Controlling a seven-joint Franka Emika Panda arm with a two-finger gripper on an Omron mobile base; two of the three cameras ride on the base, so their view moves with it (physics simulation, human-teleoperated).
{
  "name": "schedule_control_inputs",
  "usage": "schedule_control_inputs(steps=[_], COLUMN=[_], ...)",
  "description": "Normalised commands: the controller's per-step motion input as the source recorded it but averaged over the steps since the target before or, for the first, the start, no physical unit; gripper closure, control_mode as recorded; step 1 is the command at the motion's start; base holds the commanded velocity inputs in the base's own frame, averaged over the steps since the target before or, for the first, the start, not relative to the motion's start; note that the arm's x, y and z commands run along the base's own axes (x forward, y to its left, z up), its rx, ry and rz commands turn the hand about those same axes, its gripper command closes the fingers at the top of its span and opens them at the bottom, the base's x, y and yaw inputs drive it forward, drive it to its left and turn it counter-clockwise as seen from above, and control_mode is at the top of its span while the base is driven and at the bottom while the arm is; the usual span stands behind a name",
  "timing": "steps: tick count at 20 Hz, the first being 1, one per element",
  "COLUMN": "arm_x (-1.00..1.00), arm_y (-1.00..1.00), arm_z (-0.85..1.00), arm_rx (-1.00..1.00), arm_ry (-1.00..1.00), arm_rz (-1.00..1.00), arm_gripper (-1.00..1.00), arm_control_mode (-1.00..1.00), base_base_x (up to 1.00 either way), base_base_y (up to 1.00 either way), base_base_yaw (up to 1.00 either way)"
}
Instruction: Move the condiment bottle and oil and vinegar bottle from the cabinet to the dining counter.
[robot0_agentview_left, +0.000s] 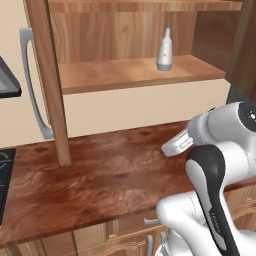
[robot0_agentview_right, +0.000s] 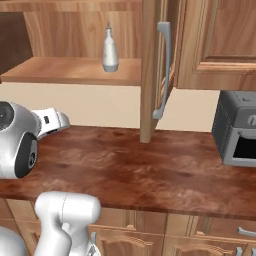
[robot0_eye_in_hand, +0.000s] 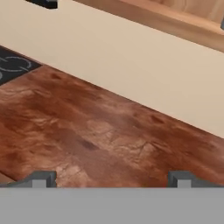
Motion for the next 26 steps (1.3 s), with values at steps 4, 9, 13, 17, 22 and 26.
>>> schedule_control_inputs(steps=[4, 9, 13, 17, 22, 26], arm_x=[0.02, 0.0, 0.0, 0.0, 0.0, 0.03], arm_y=[-0.12, -0.1, -0.08, -0.1, -0.23, -0.22], arm_z=[0.36, 0.45, 0.45, 0.49, 0.62, 0.75], arm_rx=[0.0, 0.0, -0.01, -0.01, 0.03, 0.1], arm_ry=[-0.17, -0.17, -0.2, -0.27, -0.28, -0.12], arm_rz=[-0.14, -0.15, -0.13, -0.08, -0.02, -0.01], arm_gripper=[-1.0, -1.0, -1.0, -1.0, -1.0, -1.0], arm_control_mode=[-1.0, -1.0, -1.0, -1.0, -1.0, -1.0], base_base_x=[0.0, 0.0, 0.0, 0.0, 0.0, 0.0], base_base_y=[0.0, 0.0, 0.0, 0.0, 0.0, 0.0], base_base_yaw=[0.0, 0.0, 0.0, 0.0, 0.0, 0.0])
